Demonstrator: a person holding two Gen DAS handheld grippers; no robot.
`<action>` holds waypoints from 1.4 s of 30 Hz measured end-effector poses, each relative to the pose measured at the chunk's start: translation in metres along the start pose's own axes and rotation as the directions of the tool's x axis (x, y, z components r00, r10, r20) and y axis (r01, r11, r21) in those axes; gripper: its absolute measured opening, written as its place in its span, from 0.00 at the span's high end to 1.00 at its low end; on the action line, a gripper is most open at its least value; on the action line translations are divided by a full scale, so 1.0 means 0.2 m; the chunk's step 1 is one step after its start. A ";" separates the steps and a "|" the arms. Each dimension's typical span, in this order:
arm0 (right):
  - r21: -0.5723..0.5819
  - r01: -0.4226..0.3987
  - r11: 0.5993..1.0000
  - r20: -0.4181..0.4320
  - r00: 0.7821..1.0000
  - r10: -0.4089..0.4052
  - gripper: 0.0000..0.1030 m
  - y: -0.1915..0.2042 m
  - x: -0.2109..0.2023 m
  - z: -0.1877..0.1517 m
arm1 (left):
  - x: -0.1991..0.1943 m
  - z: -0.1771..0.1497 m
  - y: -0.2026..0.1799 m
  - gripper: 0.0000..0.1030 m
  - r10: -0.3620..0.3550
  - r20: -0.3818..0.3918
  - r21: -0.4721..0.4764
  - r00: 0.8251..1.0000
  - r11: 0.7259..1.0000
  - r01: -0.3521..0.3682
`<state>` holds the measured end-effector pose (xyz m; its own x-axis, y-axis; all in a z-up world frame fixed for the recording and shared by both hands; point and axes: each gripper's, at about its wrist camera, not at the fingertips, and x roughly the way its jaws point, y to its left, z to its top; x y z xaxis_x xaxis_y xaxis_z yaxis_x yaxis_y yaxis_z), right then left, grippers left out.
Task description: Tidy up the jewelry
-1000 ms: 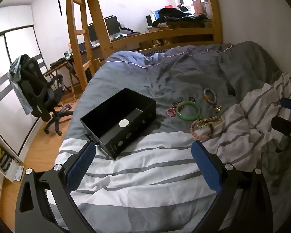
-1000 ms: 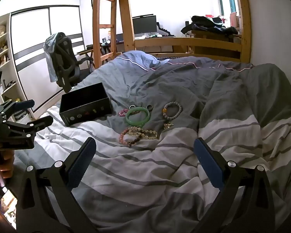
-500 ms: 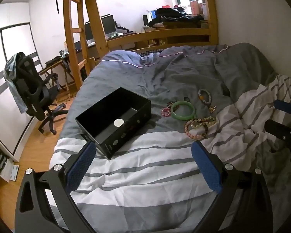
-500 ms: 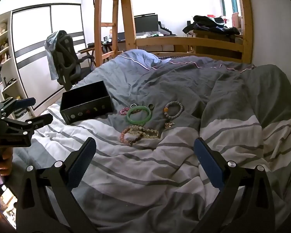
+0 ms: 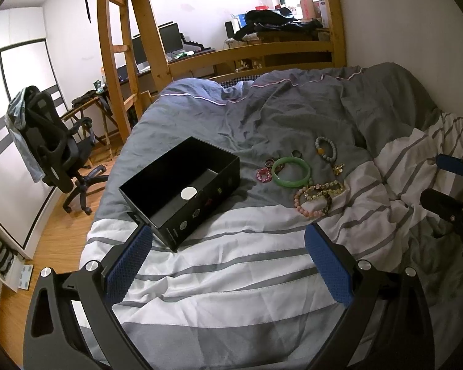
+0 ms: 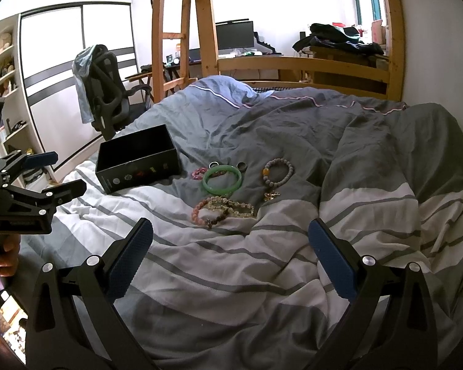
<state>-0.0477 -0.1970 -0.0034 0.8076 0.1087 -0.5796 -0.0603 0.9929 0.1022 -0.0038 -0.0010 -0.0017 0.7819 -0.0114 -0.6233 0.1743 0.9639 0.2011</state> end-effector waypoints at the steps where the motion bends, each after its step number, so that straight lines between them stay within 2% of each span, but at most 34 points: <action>1: 0.000 0.000 1.000 0.000 1.000 0.000 0.03 0.00 0.00 -0.01 | 0.00 0.00 0.00 0.05 0.000 0.002 -0.002 1.000 1.000 0.000; 42: -0.014 0.005 1.000 -0.016 1.000 -0.005 0.03 0.03 0.04 -0.03 | 0.01 -0.01 -0.01 0.05 -0.003 -0.004 0.006 1.000 1.000 0.003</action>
<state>-0.0455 -0.1895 -0.0117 0.7987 0.1043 -0.5926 -0.0646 0.9940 0.0879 -0.0037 -0.0027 -0.0050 0.7789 -0.0128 -0.6270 0.1800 0.9623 0.2040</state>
